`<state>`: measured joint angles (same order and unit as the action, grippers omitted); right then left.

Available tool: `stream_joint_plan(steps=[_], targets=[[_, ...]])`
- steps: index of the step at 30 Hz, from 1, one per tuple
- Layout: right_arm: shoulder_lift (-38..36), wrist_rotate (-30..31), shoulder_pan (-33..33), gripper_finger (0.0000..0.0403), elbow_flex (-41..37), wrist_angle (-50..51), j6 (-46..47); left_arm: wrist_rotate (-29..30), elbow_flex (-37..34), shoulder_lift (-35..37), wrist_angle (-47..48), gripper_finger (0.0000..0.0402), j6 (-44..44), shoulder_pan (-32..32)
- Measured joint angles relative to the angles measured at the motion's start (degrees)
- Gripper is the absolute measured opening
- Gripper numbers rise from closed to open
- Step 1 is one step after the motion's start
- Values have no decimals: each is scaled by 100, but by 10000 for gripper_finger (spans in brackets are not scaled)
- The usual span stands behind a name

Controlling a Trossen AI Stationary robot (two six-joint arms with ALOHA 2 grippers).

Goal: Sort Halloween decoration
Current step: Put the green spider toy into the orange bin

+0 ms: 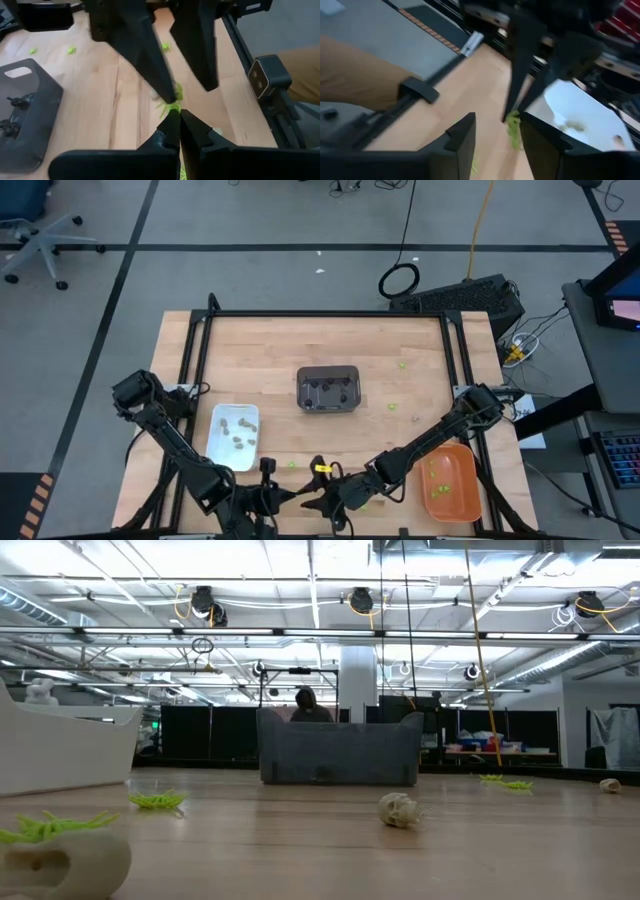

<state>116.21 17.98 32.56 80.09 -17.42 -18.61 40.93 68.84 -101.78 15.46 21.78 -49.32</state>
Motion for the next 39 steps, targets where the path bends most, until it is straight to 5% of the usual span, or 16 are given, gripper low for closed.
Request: stream_joint_plan(steps=[13,18,29,39], targets=[[-1,-12,-53,6,0,29,63,14,4,0,-2,0,23,57],[-97,20,-54,9,2,477,130,557,6,2,-18,23,144,20],[-699,476,24,1,0,1702,573,1947,11,4,5,171,186,-333],[-662,955,267,0,0,1136,413,1912,11,4,196,184,-207,-409]])
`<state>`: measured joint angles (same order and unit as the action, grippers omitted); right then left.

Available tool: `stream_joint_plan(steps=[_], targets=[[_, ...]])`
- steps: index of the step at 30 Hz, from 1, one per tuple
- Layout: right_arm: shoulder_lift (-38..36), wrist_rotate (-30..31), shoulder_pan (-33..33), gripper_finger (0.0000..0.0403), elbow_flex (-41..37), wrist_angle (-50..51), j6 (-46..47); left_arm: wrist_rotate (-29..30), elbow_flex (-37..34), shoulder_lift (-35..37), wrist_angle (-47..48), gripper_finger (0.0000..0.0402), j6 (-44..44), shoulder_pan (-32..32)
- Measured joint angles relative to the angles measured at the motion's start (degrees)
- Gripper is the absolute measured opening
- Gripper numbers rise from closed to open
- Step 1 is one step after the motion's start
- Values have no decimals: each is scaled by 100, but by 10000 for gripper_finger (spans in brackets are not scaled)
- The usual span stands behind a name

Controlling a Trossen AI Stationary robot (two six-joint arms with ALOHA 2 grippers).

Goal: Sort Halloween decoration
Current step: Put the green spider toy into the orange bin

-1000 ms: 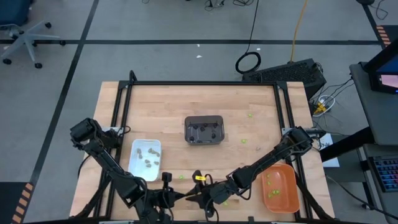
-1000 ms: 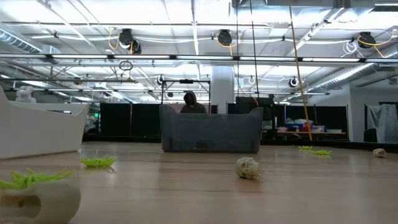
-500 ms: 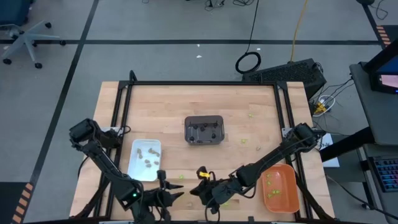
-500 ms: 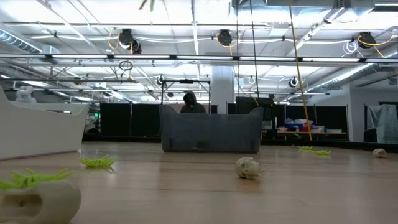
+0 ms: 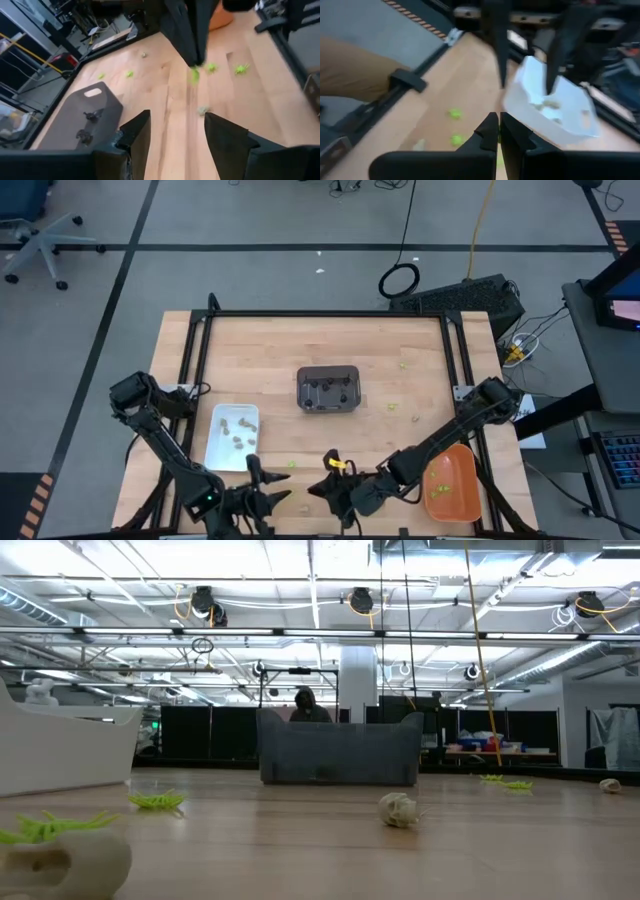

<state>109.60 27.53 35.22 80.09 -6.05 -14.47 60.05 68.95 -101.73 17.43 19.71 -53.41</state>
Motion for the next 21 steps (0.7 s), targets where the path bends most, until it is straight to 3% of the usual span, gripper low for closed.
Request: stream_joint_plan(steps=[3,8,15,21], targets=[[-37,407,80,0,0,123,-249,-1,0,0,251,184,-13,2],[-255,577,228,0,0,469,-561,155,-2,0,698,184,113,56],[-509,699,574,0,2,1525,750,173,-4,0,654,184,92,95],[-511,542,747,0,-282,1339,1062,179,-4,0,540,184,87,90]])
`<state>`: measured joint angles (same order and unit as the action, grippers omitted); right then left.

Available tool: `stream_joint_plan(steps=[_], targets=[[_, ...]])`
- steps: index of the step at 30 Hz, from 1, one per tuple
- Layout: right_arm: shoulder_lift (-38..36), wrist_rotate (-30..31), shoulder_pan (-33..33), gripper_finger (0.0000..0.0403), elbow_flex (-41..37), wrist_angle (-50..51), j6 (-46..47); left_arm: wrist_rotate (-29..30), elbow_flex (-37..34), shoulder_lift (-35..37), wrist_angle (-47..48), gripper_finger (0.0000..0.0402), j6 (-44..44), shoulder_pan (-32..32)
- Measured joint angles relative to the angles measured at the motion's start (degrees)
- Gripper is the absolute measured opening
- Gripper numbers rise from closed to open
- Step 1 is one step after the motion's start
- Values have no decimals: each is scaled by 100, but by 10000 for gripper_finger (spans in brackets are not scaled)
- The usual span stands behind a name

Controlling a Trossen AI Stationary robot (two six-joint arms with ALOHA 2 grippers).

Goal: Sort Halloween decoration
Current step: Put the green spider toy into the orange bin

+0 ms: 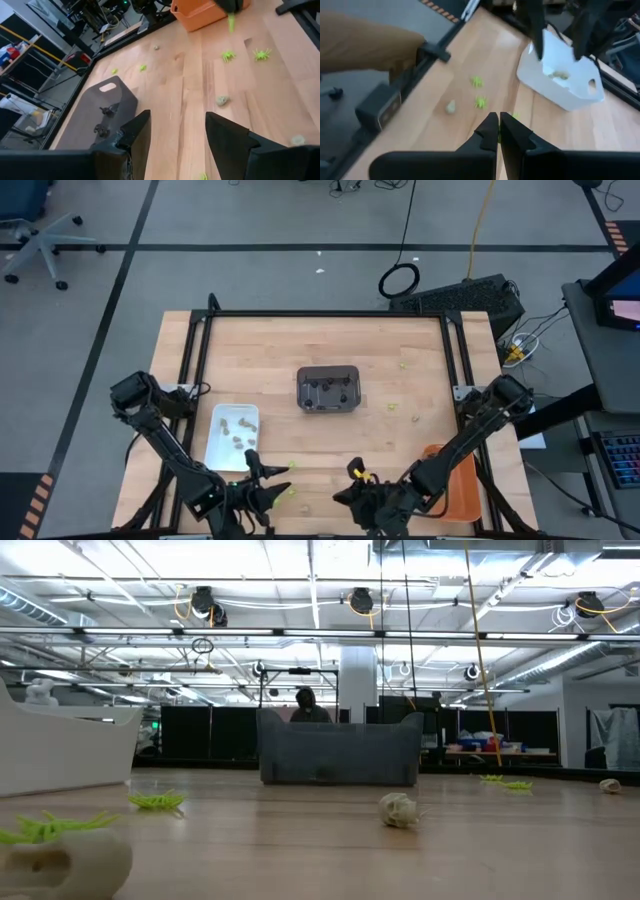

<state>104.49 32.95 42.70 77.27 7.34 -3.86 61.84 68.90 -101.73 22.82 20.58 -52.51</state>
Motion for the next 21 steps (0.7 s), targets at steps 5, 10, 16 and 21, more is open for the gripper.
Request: stream_joint_plan(steps=[5,10,16,21], targets=[[-99,-22,16,0,-305,38,67,-1,0,0,-151,184,-4,170],[-518,-28,-26,0,-739,30,70,-29,0,0,-285,184,0,354],[-1341,-17,-9,0,-1411,25,-594,-406,0,-1,-472,184,0,552],[-1906,2,-11,0,-1697,289,-1123,-457,0,-2,-476,184,-2,676]])
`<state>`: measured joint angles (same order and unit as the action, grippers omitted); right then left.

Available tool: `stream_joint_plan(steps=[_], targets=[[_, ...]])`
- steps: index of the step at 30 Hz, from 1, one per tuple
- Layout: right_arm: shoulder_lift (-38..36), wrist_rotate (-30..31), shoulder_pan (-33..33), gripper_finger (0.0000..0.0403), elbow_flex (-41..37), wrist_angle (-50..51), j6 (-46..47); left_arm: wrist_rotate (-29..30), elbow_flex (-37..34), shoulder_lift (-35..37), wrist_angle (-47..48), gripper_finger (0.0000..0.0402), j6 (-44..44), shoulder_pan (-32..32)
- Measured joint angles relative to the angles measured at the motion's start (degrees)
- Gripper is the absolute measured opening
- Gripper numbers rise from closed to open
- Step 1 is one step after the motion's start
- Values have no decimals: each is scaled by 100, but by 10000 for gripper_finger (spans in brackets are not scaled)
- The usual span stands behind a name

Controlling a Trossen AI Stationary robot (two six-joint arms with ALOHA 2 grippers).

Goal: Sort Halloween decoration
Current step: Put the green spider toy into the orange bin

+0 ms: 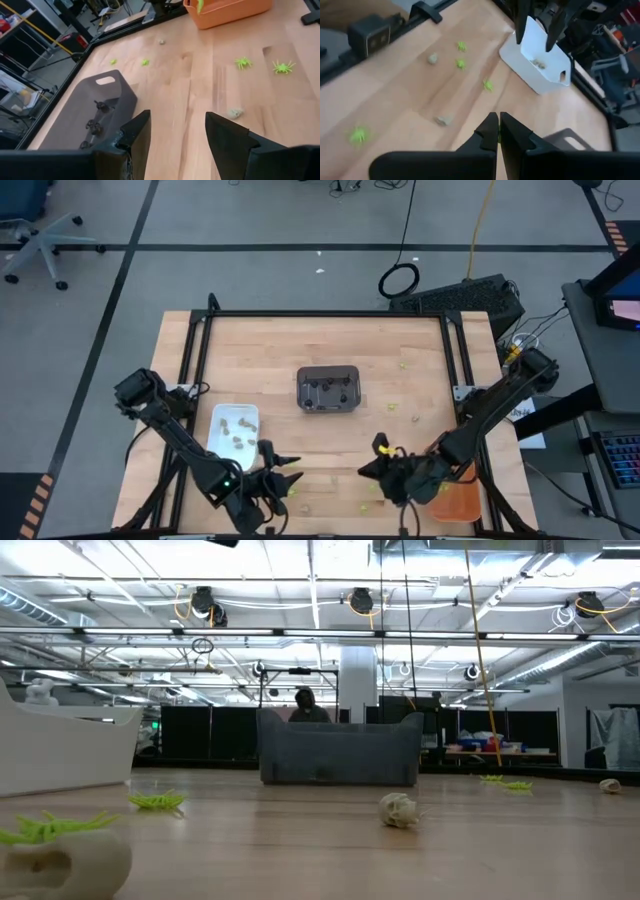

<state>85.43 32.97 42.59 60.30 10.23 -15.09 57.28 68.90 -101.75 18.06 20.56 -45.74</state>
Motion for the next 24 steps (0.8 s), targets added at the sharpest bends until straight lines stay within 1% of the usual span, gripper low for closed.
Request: stream_joint_plan(steps=[4,6,10,15,19,24], targets=[[-223,-4,0,0,-26,424,-327,-2,0,0,-2,184,0,71],[-327,-2,0,0,-27,437,-246,-21,0,0,-2,184,0,77],[-537,-2,-11,0,-27,415,483,-153,0,0,-22,184,-1,77],[-552,155,-13,0,-27,366,1371,-183,0,0,-30,184,-2,73],[-551,165,-13,0,-27,341,1842,-196,0,0,-68,184,-2,75],[-551,448,-13,0,-24,71,2376,-303,0,0,-127,184,-2,75]])
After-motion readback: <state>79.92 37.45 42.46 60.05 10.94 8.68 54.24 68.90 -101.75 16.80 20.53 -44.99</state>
